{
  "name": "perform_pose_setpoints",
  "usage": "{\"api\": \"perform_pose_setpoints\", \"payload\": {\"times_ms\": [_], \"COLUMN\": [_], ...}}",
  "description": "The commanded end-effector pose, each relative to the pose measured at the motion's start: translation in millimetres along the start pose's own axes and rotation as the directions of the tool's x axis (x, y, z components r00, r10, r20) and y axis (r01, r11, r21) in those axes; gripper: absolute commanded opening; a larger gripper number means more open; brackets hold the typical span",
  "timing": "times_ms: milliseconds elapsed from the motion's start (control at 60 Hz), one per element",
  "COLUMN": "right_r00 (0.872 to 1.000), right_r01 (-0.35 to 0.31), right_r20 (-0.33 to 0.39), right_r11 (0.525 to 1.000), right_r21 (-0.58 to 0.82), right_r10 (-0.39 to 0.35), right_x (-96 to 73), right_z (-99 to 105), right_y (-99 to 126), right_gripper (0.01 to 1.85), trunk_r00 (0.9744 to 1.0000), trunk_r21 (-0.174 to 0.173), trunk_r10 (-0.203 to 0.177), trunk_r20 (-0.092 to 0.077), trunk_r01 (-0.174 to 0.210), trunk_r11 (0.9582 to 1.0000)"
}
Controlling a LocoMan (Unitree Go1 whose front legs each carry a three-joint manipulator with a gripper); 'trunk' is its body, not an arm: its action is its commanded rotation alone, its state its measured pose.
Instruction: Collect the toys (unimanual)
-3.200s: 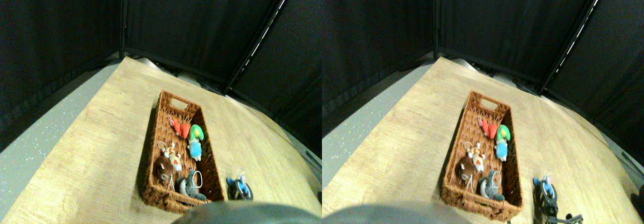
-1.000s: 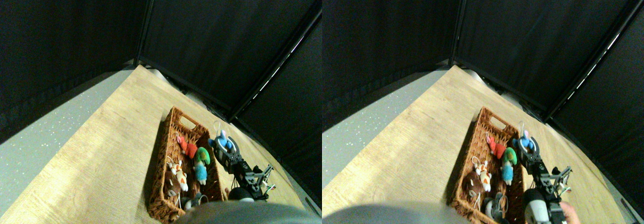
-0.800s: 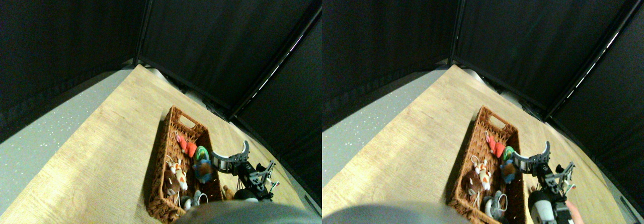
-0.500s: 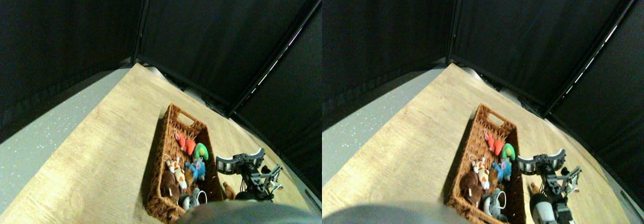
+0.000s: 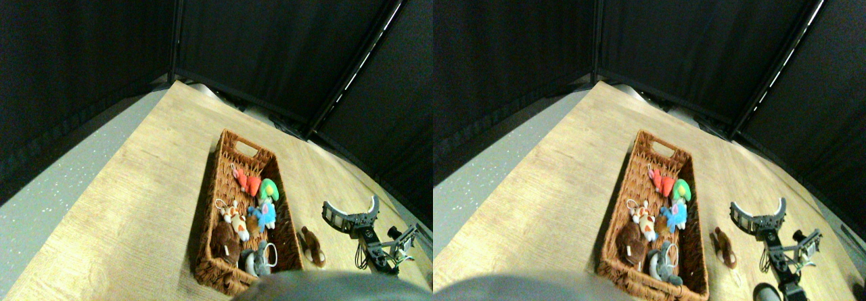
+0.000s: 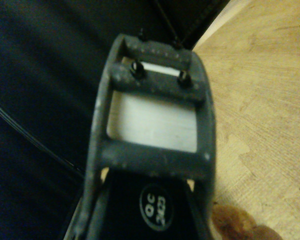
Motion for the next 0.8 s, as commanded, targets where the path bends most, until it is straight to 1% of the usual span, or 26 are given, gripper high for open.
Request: {"api": "perform_pose_setpoints", "payload": {"times_ms": [17,83,133,167,200,250,283,333,350,367,383,483,600,650,683,800], "right_r00": [0.998,0.996,0.994,0.994,0.994,0.992,0.992,0.994,0.994,0.995,0.993,0.989,0.988,0.987,0.984,0.98], "right_r01": [0.016,0.037,0.059,0.059,0.063,0.081,0.085,0.09,0.09,0.087,0.108,0.139,0.142,0.145,0.158,0.183], "right_r20": [0.062,0.074,0.092,0.089,0.079,0.079,0.079,0.041,0.041,0.027,0.026,0.024,0.03,0.033,0.033,0.017], "right_r11": [1.0,0.999,0.996,0.996,0.995,0.986,0.983,0.978,0.978,0.977,0.974,0.963,0.958,0.955,0.943,0.933], "right_r21": [-0.008,0.039,0.065,0.07,0.08,0.149,0.161,0.186,0.186,0.197,0.202,0.229,0.248,0.257,0.294,0.31], "right_r10": [-0.015,-0.039,-0.065,-0.065,-0.069,-0.093,-0.099,-0.099,-0.099,-0.094,-0.115,-0.148,-0.154,-0.158,-0.175,-0.198], "right_x": [-8.5,-12.9,-18.1,-19.8,-22.6,-26.3,-27.6,-30.3,-30.3,-30.5,-32.1,-33.5,-32.8,-32.5,-32.9,-29.2], "right_z": [4,2,2,1,-1,-4,-5,-8,-8,-10,-13,-18,-24,-26,-30,-33], "right_y": [-7,-16,-25,-28,-34,-44,-47,-56,-56,-59,-61,-66,-73,-77,-83,-94], "right_gripper": [0.97,0.95,0.97,0.96,0.98,0.97,0.97,0.97,0.97,0.93,0.92,0.9,0.85,0.83,0.81,0.8], "trunk_r00": [0.9999,0.9999,0.9999,0.9998,0.9998,0.9999,0.9999,0.9999,0.9999,0.9999,0.9999,0.9999,0.9999,0.9999,0.9999,0.9999], "trunk_r21": [-0.002,0.003,0.005,0.006,0.007,0.005,0.006,0.005,0.004,0.004,0.004,-0.002,-0.006,-0.009,-0.012,-0.015], "trunk_r10": [-0.01,-0.011,-0.011,-0.011,-0.012,-0.01,-0.009,-0.008,-0.006,-0.006,-0.006,-0.005,0.001,0.005,0.008,0.011], "trunk_r20": [-0.006,-0.01,-0.011,-0.014,-0.014,-0.014,-0.013,-0.013,-0.014,-0.014,-0.014,-0.011,-0.011,-0.011,-0.011,-0.012], "trunk_r01": [0.01,0.011,0.011,0.011,0.012,0.01,0.009,0.008,0.006,0.006,0.006,0.005,-0.001,-0.005,-0.008,-0.012], "trunk_r11": [1.0,0.9999,0.9999,0.9999,0.9999,0.9999,0.9999,1.0,1.0,1.0,1.0,1.0,1.0,0.9999,0.9999,0.9998]}}
